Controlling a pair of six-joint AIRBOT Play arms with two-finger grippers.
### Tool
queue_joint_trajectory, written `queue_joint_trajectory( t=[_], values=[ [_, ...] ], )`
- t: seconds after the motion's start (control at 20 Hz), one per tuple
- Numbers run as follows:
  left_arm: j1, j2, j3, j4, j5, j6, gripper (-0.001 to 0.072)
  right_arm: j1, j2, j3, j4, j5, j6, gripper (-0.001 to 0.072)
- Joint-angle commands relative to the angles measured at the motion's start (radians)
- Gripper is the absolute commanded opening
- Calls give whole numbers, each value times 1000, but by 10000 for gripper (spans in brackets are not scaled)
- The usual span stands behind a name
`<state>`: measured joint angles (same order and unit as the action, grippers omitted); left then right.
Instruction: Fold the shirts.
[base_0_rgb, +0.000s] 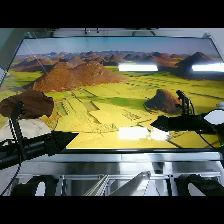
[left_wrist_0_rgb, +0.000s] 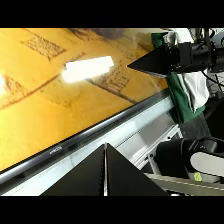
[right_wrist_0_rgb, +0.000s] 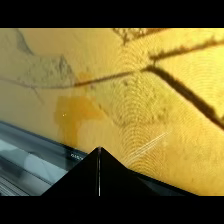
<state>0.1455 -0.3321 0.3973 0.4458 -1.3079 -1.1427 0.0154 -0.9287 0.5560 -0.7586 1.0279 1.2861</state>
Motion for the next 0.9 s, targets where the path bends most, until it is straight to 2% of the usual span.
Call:
queue_joint_trajectory(
  t=[0.0, 0.15, 0.2, 0.3, 0.35, 0.4, 0.45, 0.65, 0.85],
  values=[
    [0, 3, 0, 4, 9, -3, 16, 1, 1, 0, 0, 0, 0, 17],
    [1, 3, 1, 8, 31, -16, 13, 1, 1, 0, 0, 0, 0, 17],
    [13, 2, 16, 41, 47, -55, 5, 1, 1, 0, 0, 0, 0, 17],
    [83, -42, 117, 265, 60, -124, 21, 1, 1, 0, 0, 0, 0, 17],
    [135, -87, 185, 383, 40, -127, 218, 1, 1, 0, 0, 0, 0, 17],
    [205, -146, 259, 476, 19, -134, 491, 1, 1, 0, 0, 0, 0, 17],
    [280, -213, 328, 534, 11, -137, 718, 1, 1, 0, 0, 0, 0, 17],
    [497, -517, 518, 586, 95, -137, 718, 1, 1, 0, 0, 0, 0, 17],
    [619, -911, 687, 583, 10, -128, 717, 1, 0, 0, 1, 0, 0, 17]
  ],
)
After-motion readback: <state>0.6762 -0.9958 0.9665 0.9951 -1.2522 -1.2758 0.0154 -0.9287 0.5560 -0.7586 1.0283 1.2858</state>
